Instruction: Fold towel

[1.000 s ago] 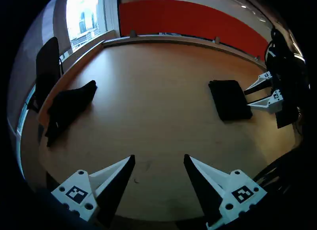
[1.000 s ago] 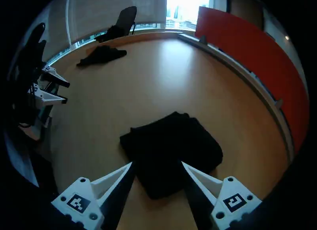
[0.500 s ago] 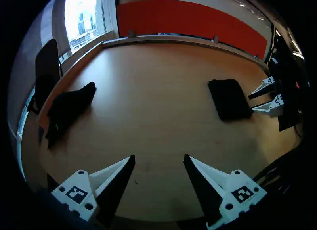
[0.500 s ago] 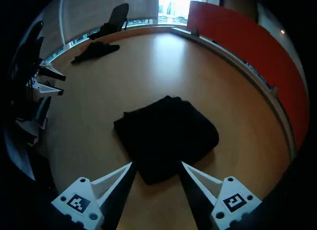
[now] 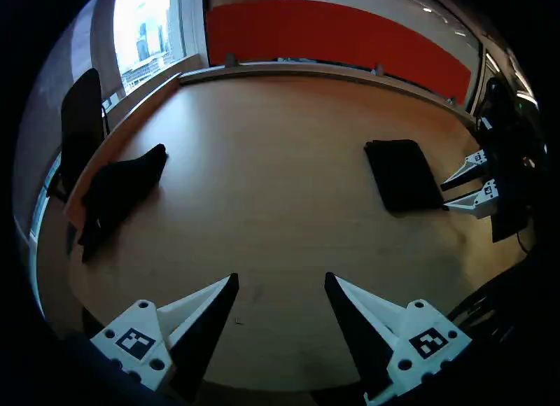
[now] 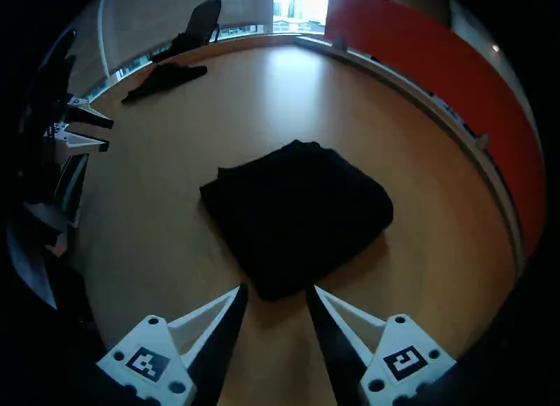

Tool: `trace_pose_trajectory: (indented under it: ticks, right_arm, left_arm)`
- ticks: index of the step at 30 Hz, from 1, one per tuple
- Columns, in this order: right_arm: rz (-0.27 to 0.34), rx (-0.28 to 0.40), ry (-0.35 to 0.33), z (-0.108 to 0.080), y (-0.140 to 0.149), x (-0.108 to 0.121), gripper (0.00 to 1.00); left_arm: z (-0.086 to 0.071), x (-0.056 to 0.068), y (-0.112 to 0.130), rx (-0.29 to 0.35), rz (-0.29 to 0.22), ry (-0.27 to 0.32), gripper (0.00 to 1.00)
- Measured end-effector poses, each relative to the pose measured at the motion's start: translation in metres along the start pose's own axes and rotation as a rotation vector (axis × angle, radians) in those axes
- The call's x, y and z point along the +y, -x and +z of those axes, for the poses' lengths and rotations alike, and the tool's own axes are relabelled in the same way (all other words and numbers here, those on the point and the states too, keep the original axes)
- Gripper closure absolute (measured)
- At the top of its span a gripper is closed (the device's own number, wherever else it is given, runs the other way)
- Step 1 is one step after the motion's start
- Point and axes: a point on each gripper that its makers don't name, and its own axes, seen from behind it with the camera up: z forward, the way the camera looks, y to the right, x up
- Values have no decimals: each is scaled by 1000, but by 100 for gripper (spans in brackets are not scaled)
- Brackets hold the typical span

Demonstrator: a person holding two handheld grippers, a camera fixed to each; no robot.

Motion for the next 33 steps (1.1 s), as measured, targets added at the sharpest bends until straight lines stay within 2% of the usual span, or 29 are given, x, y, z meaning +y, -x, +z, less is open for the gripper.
trace_pose_trajectory:
  ticks: [10, 18, 33]
  right_arm:
    - [33, -8, 0, 3, 6, -4, 54]
    - [60, -9, 11, 7, 10, -4, 58]
    - [92, -5, 18, 9, 12, -4, 89]
  left_arm:
    - [0, 1, 0, 1, 4, 4, 9]
    - [-1, 2, 3, 0, 6, 6, 9]
    - [-3, 1, 6, 0, 14, 8, 9]
